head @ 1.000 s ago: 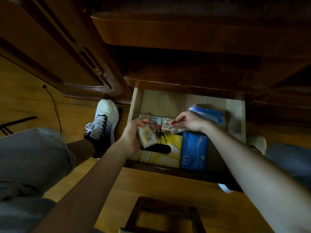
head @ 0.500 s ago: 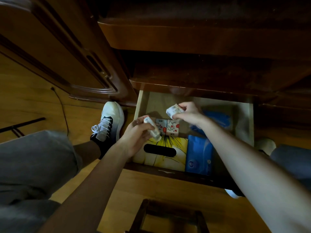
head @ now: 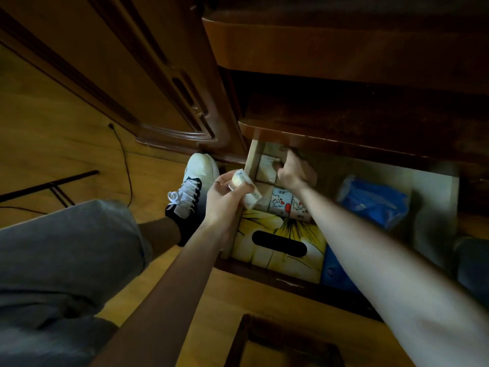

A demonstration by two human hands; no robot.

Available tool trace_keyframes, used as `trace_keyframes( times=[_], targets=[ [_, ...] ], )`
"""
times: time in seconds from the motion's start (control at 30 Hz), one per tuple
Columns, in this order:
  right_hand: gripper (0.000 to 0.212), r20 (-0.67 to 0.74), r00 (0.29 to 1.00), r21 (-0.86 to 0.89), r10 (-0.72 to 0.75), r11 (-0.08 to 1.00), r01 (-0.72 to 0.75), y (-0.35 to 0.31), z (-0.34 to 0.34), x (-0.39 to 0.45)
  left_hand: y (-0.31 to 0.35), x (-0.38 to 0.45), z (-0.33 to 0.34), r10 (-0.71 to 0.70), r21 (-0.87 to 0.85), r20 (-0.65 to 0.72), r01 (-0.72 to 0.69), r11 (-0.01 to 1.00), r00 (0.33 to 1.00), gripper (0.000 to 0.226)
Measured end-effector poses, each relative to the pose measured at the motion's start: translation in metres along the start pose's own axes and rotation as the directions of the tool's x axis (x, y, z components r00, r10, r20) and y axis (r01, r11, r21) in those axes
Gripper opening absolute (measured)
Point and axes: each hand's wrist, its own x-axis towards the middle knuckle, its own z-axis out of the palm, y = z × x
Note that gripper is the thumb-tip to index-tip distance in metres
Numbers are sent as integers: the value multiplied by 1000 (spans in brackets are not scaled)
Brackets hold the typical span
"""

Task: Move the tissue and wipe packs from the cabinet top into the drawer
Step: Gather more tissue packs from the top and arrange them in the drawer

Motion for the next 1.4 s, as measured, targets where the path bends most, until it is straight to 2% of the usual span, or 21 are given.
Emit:
trace_keyframes(
  times=[0.1, 0.2, 0.23, 0.3, 0.33, 0.37, 0.43, 0.5, 0.53, 0.57, 0.63, 0.77, 0.83, 0.9, 0.97, 1.07, 1.13, 1.2, 1.27, 1.33, 1.4],
  targets=[
    [16, 123, 992, -58, -19, 998, 26, 8, -4, 0, -2, 1, 0, 26, 37, -4, -26, 999, 1000, 37],
    [29, 227, 973, 43, -32, 999, 23, 4, -10, -5, -4, 0, 2, 84, 119, -27, -80, 990, 996, 42],
    [35, 217, 976, 60, -35, 998, 22, 2, -15, -8, -5, 0, 3, 122, 159, -38, -115, 981, 992, 43],
    [47, 111, 992, -28, -56, 998, 59, -1, -27, -16, -6, 1, 4, 198, 213, -68, -179, 960, 978, 42],
    [47, 78, 994, -24, -81, 996, 83, -2, -34, -21, -7, 2, 4, 222, 219, -85, -199, 955, 971, 41],
    [44, 108, 988, 78, -109, 992, 101, -2, -40, -26, -7, 2, 4, 237, 214, -102, -212, 954, 966, 39],
    [39, 333, 921, 406, -203, 912, 55, -1, -52, -38, -7, 3, 4, 259, 231, -140, -223, 947, 956, 34],
    [33, 517, 806, 517, -288, 856, -25, 4, -60, -51, -7, 4, 5, 273, 274, -162, -223, 935, 948, 30],
    [30, 540, 783, 515, -309, 857, -17, 8, -62, -55, -7, 3, 7, 269, 282, -160, -217, 935, 950, 30],
    [27, 520, 796, 496, -310, 868, 15, 12, -62, -57, -7, 3, 8, 262, 283, -151, -212, 935, 953, 29],
    [23, 410, 868, 481, -280, 875, 55, 23, -63, -58, -7, 3, 11, 275, 362, -142, -209, 909, 951, 28],
    [9, 179, 982, 454, -54, 890, -33, 50, -70, -49, -10, 1, 9, 392, 576, -179, -228, 786, 902, 11],
    [16, 72, 997, 353, 32, 934, -55, 60, -71, -40, -14, 1, 3, 427, 671, -146, -228, 706, 893, 16],
    [26, -14, 997, 265, 82, 961, -76, 64, -68, -32, -20, 4, -3, 408, 752, -76, -216, 622, 910, 36],
    [23, -111, 990, 182, 86, 981, -65, 62, -63, -25, -29, 8, -7, 389, 819, 16, -235, 523, 921, 46],
    [29, -246, 969, 51, 30, 999, -18, 53, -53, -19, -42, 6, -11, 452, 861, 88, -296, 414, 888, 42],
    [34, -219, 975, 6, -27, 1000, 29, 47, -45, -12, -46, 5, -11, 501, 863, 34, -278, 421, 865, 43],
    [36, -84, 994, -6, -66, 998, 66, 41, -35, -5, -46, 5, -9, 521, 866, -10, -253, 432, 853, 44],
    [52, -2, 998, -53, -67, 996, 67, 36, -27, -3, -46, 4, -6, 526, 872, 1, -258, 416, 851, 46],
    [59, -109, 993, -113, -39, 993, 27, 36, -21, -2, -44, 3, -4, 528, 876, 17, -267, 402, 849, 46],
    [48, -178, 984, -193, -29, 981, -6, 37, -18, -2, -42, 2, -4, 522, 883, 20, -260, 391, 853, 48]
  ],
)
